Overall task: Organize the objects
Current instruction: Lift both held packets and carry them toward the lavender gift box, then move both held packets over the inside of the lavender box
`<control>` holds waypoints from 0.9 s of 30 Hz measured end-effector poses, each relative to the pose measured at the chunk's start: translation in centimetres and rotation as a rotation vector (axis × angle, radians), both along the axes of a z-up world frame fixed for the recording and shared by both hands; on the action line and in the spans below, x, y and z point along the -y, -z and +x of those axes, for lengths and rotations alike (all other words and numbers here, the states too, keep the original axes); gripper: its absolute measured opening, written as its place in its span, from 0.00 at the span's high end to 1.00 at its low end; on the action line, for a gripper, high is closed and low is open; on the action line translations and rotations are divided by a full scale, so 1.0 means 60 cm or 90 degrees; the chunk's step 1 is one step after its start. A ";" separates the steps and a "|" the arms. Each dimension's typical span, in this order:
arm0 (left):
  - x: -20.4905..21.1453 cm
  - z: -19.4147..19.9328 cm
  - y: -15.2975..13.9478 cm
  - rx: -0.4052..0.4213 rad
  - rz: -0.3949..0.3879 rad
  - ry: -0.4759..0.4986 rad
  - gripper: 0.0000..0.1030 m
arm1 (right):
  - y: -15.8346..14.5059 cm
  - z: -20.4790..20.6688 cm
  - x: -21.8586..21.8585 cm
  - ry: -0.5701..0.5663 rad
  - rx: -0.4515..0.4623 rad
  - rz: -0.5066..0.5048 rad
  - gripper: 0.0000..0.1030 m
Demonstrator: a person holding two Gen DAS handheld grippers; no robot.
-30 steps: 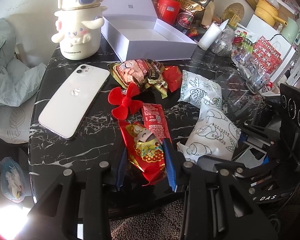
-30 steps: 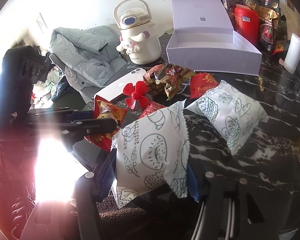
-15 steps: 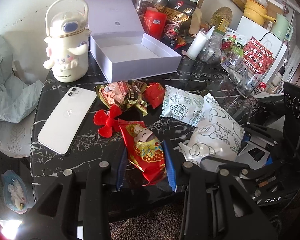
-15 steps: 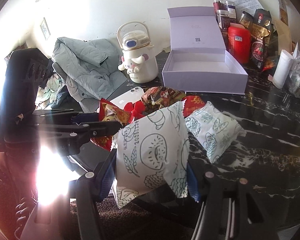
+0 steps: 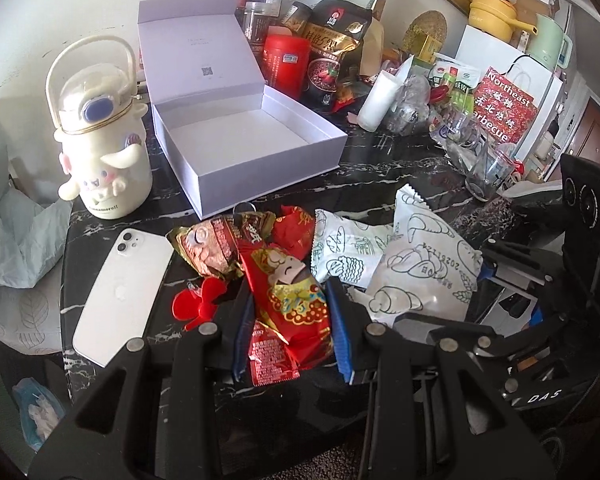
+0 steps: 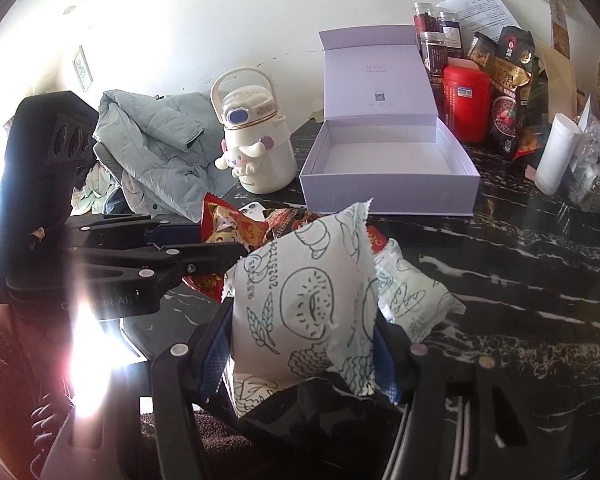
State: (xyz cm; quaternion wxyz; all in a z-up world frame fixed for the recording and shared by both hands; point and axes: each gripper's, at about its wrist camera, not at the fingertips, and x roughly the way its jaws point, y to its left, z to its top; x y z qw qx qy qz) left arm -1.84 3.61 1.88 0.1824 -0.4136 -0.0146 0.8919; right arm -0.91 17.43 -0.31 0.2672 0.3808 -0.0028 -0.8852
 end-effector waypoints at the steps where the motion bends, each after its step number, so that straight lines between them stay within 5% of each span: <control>1: -0.001 -0.007 -0.002 -0.001 -0.002 0.001 0.69 | -0.002 -0.005 -0.001 0.001 -0.001 0.002 0.40; 27: -0.029 -0.192 -0.019 -0.029 -0.053 0.015 0.69 | -0.027 -0.188 -0.037 0.014 -0.013 0.027 0.40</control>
